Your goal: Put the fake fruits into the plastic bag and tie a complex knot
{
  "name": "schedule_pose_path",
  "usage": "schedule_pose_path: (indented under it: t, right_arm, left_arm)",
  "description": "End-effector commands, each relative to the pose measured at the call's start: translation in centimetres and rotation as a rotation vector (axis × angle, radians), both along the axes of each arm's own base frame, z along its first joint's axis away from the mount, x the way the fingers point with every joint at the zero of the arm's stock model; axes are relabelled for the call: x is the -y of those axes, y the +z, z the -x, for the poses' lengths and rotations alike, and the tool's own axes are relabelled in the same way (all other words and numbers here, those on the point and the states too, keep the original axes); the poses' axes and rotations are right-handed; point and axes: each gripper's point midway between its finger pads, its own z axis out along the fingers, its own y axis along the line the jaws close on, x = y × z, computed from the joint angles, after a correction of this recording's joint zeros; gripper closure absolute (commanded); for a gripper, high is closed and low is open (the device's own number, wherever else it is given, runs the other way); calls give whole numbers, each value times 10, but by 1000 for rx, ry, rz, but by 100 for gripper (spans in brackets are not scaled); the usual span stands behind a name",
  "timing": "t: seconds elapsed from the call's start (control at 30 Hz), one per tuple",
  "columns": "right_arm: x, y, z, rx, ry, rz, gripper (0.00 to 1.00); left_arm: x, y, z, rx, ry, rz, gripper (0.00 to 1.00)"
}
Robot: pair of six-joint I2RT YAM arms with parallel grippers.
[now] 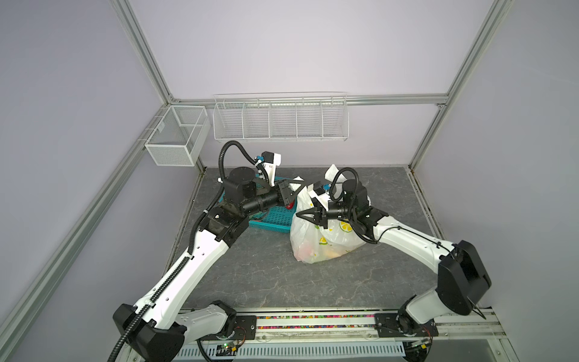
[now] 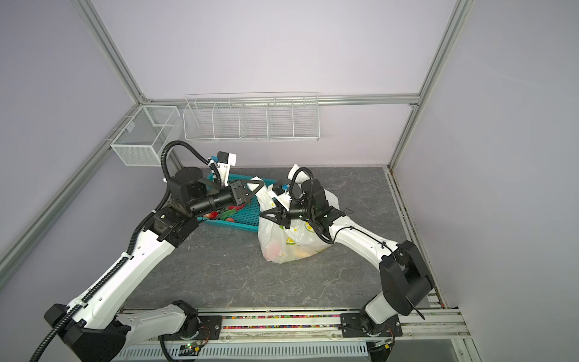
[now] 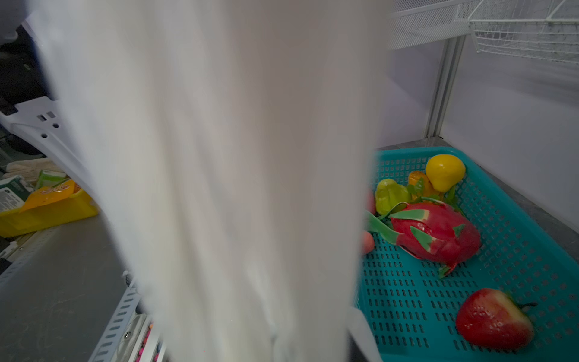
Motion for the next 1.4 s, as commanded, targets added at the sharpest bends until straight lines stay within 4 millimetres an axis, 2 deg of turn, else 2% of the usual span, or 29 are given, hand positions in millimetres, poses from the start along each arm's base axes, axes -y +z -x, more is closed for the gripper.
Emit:
schedule_pose_path:
  t: [0.0,0.1,0.17,0.2,0.27,0.37,0.53,0.57,0.87,1.03,1.17,1.23,1.37]
  right_arm:
    - [7,-14,-4,-26,-59,4,90]
    - [12,-12,-11,-23,-131,17,91]
    - [16,-5,-18,-11,-197,17,86]
    - [16,-2,-20,-6,-220,17,81]
    - [20,5,-25,15,-297,29,60]
    - [24,16,-30,80,-434,40,37]
    - [30,34,-37,221,-668,69,16]
    - [28,36,-37,245,-694,75,15]
    - [24,61,-54,370,-1051,24,14]
    - [26,59,-68,380,-1226,2,18]
    - [31,35,-73,348,-1285,19,27]
    - [34,14,-72,326,-1290,42,35]
    - [38,-25,-70,279,-1278,108,46]
  left_arm:
    - [-8,25,3,70,15,71,100]
    - [-6,19,1,51,5,71,100]
    - [-4,15,0,33,3,74,100]
    - [-4,14,-1,30,4,75,100]
    - [-5,12,-2,23,19,74,100]
    - [-8,10,-3,8,36,79,100]
    - [-9,7,-3,-28,53,114,100]
    - [-10,7,-4,-33,56,118,100]
    - [-11,8,-6,-77,75,184,100]
    - [-12,8,-7,-109,85,213,100]
    - [-15,11,-6,-109,101,225,100]
    - [-18,13,-7,-104,119,221,100]
    - [-20,16,-11,-87,137,200,100]
